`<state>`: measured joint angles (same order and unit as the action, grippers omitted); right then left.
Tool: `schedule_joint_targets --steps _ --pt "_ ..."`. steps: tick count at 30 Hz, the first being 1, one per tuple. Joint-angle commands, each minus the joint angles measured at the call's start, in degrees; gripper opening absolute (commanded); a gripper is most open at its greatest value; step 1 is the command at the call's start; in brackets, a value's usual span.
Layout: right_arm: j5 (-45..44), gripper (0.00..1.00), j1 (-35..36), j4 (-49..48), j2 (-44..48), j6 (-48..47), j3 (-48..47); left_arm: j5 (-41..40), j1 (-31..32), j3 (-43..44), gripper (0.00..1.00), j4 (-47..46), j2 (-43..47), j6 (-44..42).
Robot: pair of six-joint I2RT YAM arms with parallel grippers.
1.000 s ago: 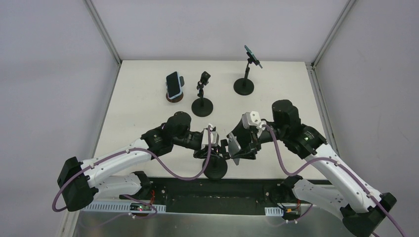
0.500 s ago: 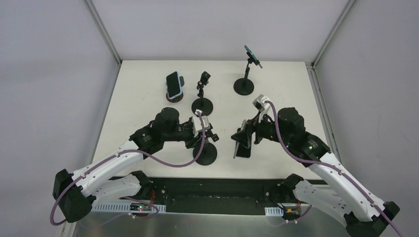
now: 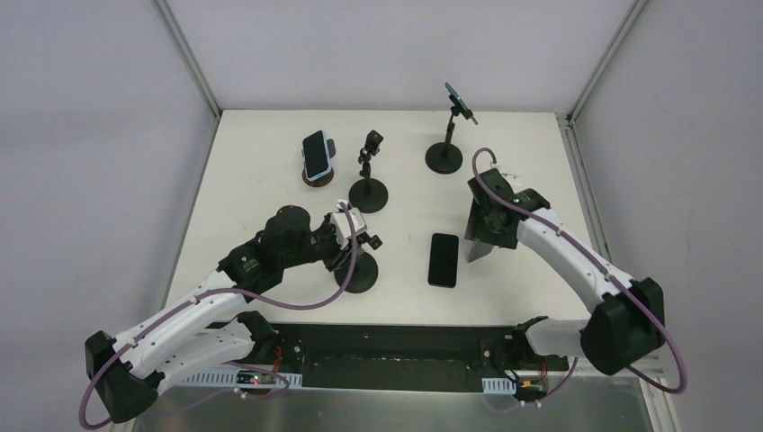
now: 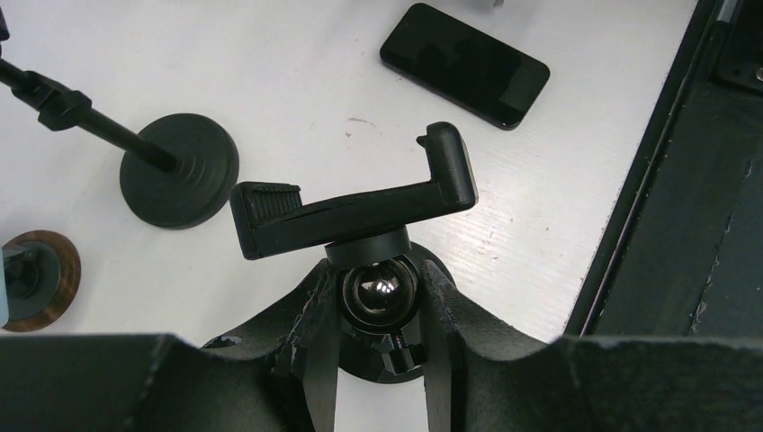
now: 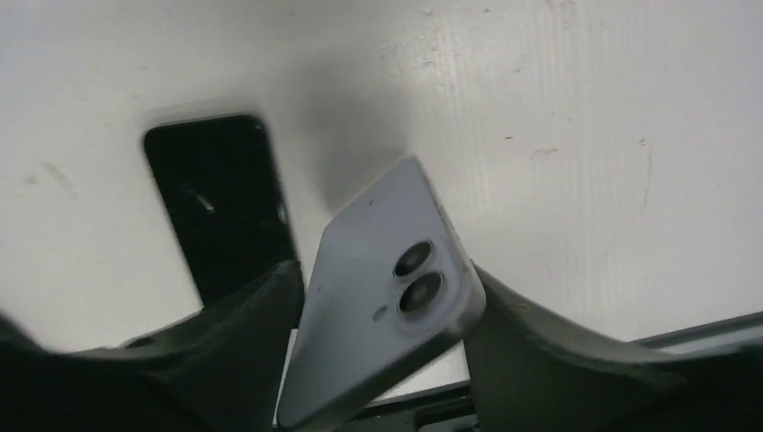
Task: Remove the phone from the phone stand
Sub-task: Place the phone at the center of the board.
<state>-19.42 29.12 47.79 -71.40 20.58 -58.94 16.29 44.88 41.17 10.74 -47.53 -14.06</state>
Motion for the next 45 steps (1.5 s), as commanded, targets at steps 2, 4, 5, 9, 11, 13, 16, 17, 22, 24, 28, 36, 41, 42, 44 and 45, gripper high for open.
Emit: schedule_joint_targets --steps 2,4,5,9,11,13,16,17,22,24,28,36,41,42,44,45 --pt "-3.19 0.0 -3.7 4.69 -8.69 0.81 -3.02 -2.85 -0.67 -1.58 0.0 -7.06 5.48 -0.68" --pt "-1.94 0.0 -4.48 4.01 -11.58 0.25 -3.34 -4.35 -0.75 -2.27 0.0 -7.31 6.37 -0.22" --pt "-1.66 0.0 -4.7 3.6 -12.79 -0.01 -3.52 -4.58 -0.79 -2.62 0.0 -7.38 6.8 -0.31" --pt "-1.28 0.0 -6.09 0.91 -16.97 -0.93 -4.07 -5.32 -0.81 -4.14 0.0 -8.47 9.1 -0.46" --pt "-1.17 0.0 -6.3 0.66 -19.02 -1.06 -4.85 -6.31 -0.77 -4.59 0.0 -9.09 9.88 -0.21" --pt "-1.16 0.0 -6.32 0.79 -20.38 -0.99 -5.64 -6.98 -0.77 -4.63 0.0 -9.15 10.19 -0.16" --pt "-1.27 0.0 -6.31 1.46 -20.95 -0.57 -6.63 -7.37 -0.77 -4.92 0.0 -9.16 10.58 -0.14" --pt "-1.54 0.0 -6.33 1.99 -21.05 -0.43 -7.08 -7.86 -0.83 -5.02 0.0 -9.14 10.61 -0.09" --pt "-2.49 0.0 -6.34 7.05 -23.38 -0.08 -9.43 -8.88 -0.79 -5.39 0.0 -9.14 10.22 0.32" --pt "-3.56 0.0 -6.36 10.32 -25.37 1.63 -11.07 -8.95 -0.76 -5.48 0.0 -9.16 10.02 0.39" --pt "-2.2 0.0 -6.36 16.73 -29.36 6.03 -14.94 -8.81 -0.77 -5.57 0.0 -9.15 9.6 0.54" --pt "8.95 0.0 -6.33 11.48 -24.18 11.35 -10.83 -8.49 -0.78 -5.75 0.0 -9.15 9.56 0.67" --pt "11.66 0.0 -6.06 15.26 -22.47 11.83 -10.66 -8.12 -0.76 -5.75 0.0 -9.16 9.49 0.75" --pt "10.46 0.0 -5.76 16.59 -21.64 12.08 -10.92 -8.11 -0.78 -5.75 0.0 -9.12 9.49 0.74" --pt "7.65 0.0 -5.11 19.29 -18.91 12.73 -11.25 -8.2 -0.77 -5.83 0.0 -9.11 9.58 0.52" --pt "6.45 0.0 -4.93 20.09 -17.57 12.94 -11.37 -8.21 -0.79 -5.9 0.0 -9.15 9.56 0.48"
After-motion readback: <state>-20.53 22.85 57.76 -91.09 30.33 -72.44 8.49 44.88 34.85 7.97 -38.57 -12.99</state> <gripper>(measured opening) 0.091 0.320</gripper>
